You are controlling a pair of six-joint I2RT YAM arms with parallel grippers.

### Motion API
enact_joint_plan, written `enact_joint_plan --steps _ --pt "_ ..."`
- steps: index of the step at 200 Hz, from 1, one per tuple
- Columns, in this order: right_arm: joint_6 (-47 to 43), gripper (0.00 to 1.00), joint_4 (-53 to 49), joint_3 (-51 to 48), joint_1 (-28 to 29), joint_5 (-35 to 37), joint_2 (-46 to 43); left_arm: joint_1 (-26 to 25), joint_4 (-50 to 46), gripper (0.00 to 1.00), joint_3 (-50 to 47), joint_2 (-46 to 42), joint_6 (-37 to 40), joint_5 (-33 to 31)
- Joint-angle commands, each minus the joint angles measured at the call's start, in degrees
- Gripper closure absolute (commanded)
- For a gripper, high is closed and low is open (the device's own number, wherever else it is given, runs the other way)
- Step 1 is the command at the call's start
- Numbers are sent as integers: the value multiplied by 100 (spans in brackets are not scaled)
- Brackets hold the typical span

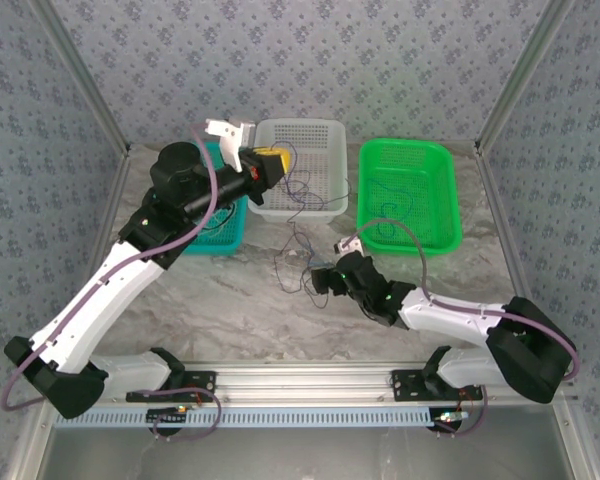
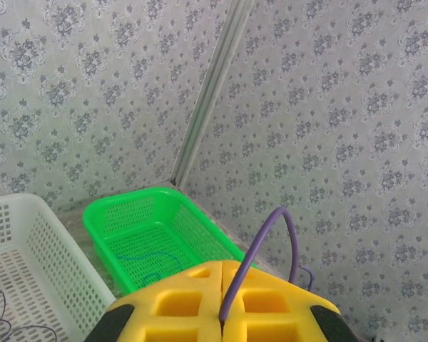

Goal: Untangle the cables

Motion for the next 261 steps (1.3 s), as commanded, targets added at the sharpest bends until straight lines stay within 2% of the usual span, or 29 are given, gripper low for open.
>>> enact_joint_plan --steps 1,9,17,35,49,66,80,96,124,151,184,213,261 --pt "-476 7 379 261 -81 -186 85 2 306 100 -13 -99 -127 181" --pt "-623 11 400 373 -125 -320 197 5 341 100 -33 -112 -138 186" --pt "-792 20 433 471 -171 -491 317 6 342 100 -42 -125 -133 186" --pt "-1141 55 485 592 -215 -876 561 18 307 100 -8 -145 -50 99" --pt "-1138 77 513 496 -216 -1049 629 65 158 100 123 -113 92 -12" --pt "-1042 91 548 266 -186 -1144 592 280 -24 100 399 35 211 -11" --pt "-905 92 520 71 -155 -1189 547 545 -100 100 662 206 218 133" --pt "-694 100 405 -89 -136 -1204 558 935 4 100 952 426 46 313" --pt "-357 100 94 -194 -129 -1167 709 1292 67 100 1823 1024 -66 527" --pt "-132 100 191 -344 -114 -1123 850 1354 -303 100 2845 1712 7 758" --pt "41 100 366 -462 -92 -1116 977 1548 -591 100 3694 2238 100 702" --pt "52 100 393 -421 -26 -1142 978 1618 -1109 100 4466 2867 98 971" --pt "68 100 202 -265 -14 -1132 955 1687 -1041 100 4347 3575 -133 1145"
